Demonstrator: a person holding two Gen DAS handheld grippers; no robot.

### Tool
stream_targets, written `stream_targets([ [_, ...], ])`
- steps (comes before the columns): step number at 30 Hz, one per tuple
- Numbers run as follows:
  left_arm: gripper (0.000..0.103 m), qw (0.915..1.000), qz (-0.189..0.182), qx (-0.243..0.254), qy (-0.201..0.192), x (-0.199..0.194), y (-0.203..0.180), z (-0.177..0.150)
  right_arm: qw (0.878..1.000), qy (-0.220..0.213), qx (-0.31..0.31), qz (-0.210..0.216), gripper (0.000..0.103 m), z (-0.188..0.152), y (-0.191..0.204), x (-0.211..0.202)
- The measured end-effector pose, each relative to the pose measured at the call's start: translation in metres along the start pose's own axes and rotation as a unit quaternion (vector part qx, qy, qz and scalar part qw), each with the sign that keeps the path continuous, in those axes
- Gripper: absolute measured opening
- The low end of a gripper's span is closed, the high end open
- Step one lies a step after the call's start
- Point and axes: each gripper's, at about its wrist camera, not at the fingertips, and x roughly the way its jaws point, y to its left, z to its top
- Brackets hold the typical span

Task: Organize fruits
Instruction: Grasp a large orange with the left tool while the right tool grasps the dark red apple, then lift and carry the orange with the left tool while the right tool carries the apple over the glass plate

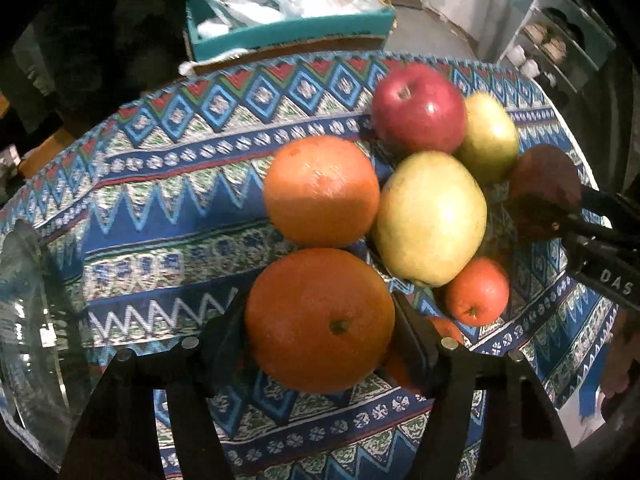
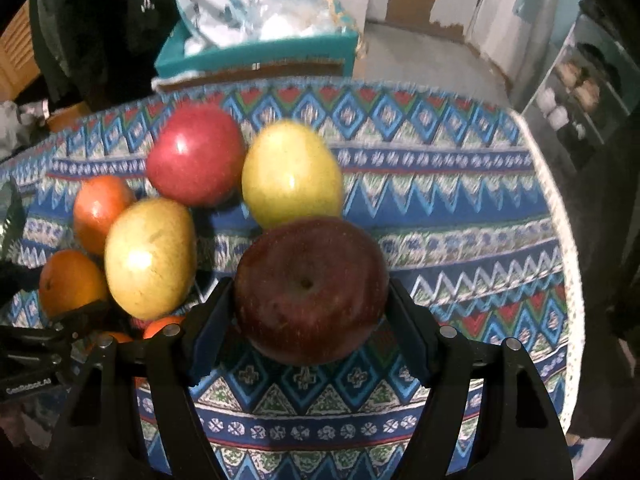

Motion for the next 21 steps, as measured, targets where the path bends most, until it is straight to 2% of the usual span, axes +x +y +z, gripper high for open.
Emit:
stream_targets([
  [8, 0.070, 0.9978, 0.017, -0.016, -0.063, -0.041, 0.016, 0.006, 0.999, -0.052, -0.005, -0.012, 0.075, 0.009, 0.008, -0.038],
  [15, 0.070, 0.9921, 0.029, -0.026, -0.119, -0.085, 0.026, 0.008, 0.996, -0.087, -0.013, -0.011, 0.075, 0.013, 0.016, -0.068],
  [21, 0.069, 0.9883, 0.032, -0.036, -0.145, -0.112, 0.032, 0.003, 0.993, -0.115, -0.018, -0.005, 0.075, 0.015, 0.022, -0.092],
])
